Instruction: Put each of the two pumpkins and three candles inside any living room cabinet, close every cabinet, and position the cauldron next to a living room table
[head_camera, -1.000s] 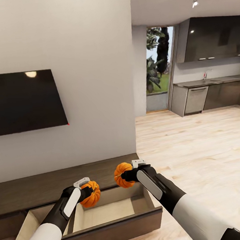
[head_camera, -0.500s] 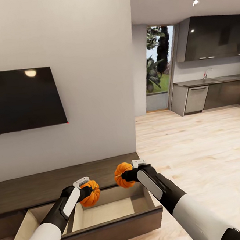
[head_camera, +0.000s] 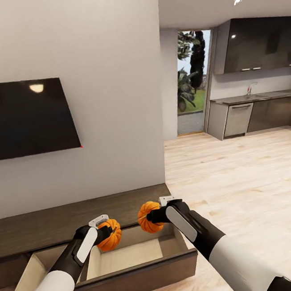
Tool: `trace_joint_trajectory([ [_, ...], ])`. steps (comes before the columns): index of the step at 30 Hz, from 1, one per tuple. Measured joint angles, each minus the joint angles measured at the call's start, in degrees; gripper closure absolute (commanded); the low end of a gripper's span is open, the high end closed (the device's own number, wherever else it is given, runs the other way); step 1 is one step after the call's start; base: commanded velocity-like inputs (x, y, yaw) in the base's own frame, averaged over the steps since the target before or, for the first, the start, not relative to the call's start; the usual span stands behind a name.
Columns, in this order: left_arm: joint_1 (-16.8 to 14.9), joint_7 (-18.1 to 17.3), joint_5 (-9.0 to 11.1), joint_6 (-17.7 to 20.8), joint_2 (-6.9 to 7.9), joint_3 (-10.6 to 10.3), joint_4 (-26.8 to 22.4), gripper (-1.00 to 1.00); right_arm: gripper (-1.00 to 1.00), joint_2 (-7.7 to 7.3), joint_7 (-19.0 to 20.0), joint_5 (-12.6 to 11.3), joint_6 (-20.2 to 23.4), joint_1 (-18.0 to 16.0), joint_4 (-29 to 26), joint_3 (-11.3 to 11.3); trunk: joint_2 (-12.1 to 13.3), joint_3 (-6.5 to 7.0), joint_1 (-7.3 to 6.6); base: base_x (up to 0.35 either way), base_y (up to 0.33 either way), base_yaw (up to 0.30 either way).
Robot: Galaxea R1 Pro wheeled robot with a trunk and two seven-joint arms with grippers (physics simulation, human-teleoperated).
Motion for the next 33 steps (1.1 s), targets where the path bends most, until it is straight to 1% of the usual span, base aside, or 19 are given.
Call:
trace_joint_trajectory([
  [1, 0.00, -0.02, 0.02, 0.02, -0.01, -0.01, 0.00, 1.00, 1.00, 0.17, -0.08, -1.30, 0.31, -0.01, 0.04, -0.04, -0.40, -0.18, 0.22, 0.000, 0.000, 0.000],
  [5, 0.00, -0.02, 0.02, 0.05, -0.07, -0.08, 0.00, 1.00, 1.00, 0.34, -0.48, -3.18, 2.38, -0.01, 0.11, -0.20, -2.01, -0.90, 1.10, 0.000, 0.000, 0.000],
  [33, 0.00, -0.08, 0.07, 0.08, -0.26, -0.07, 0.00, 1.00, 1.00, 0.11, -0.61, -3.45, 2.77, -0.01, 0.07, -0.35, -13.25, -5.93, 7.25, 0.000, 0.000, 0.000],
])
